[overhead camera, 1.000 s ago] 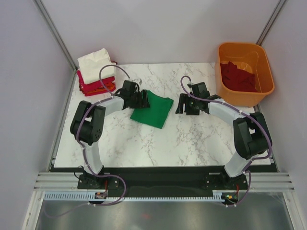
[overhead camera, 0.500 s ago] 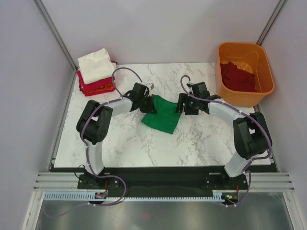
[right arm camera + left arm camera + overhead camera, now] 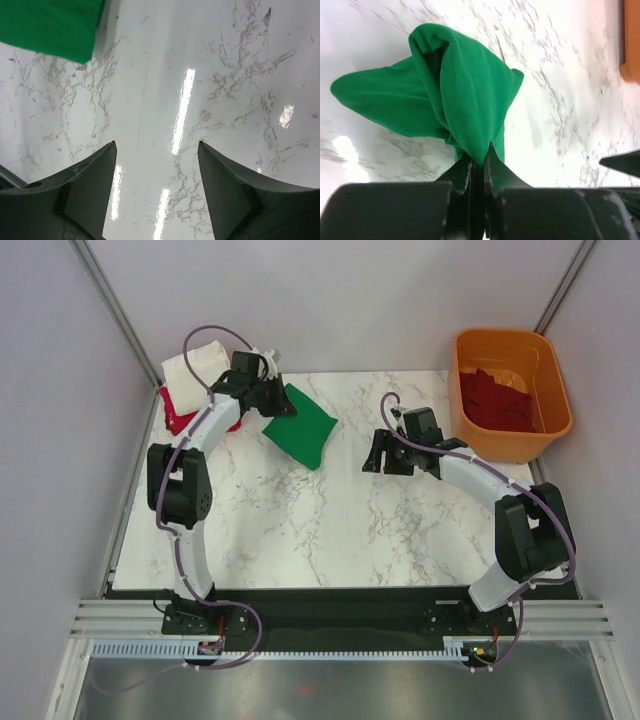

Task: Fold and stack the t-shirts
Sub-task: Neatly place the folded tshirt to the corner

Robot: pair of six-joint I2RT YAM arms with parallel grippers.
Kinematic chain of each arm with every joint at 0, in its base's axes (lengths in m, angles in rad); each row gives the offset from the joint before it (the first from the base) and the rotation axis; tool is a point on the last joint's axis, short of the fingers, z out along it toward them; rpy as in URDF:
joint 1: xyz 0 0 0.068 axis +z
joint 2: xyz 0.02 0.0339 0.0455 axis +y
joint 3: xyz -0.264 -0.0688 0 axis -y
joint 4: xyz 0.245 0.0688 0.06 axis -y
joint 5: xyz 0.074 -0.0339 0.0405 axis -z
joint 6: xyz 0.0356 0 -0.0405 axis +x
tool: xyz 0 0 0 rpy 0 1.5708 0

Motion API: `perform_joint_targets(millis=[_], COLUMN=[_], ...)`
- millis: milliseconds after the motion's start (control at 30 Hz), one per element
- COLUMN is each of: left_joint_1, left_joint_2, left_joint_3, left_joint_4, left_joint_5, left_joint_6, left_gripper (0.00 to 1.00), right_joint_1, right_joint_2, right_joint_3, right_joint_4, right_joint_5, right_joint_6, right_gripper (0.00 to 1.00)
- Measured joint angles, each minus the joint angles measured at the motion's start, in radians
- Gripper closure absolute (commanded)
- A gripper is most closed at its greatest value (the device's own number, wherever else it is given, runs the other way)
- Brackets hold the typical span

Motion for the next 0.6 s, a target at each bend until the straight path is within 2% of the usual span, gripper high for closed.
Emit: perform_joint_targets(millis=[367, 600], left_joint_1=[0.118, 0.173], left_joint_2=[0.185, 0.234], left_joint_3=[0.424, 0.643], left_joint_4=[-0.259, -0.334], left_joint_5=[0.008, 0.061], left_joint_6=[0.076, 0.079], left_gripper=[0.98, 0.98], right_joint_1=[0.0, 0.0], right_joint_2=[-0.039, -0.053], right_joint_3=[-0.042, -0.048], right_joint_4=[0.025, 0.05], right_joint_5=[-0.044, -0.06], right_joint_6=[0.015, 0.023], right_gripper=[0.26, 0.26])
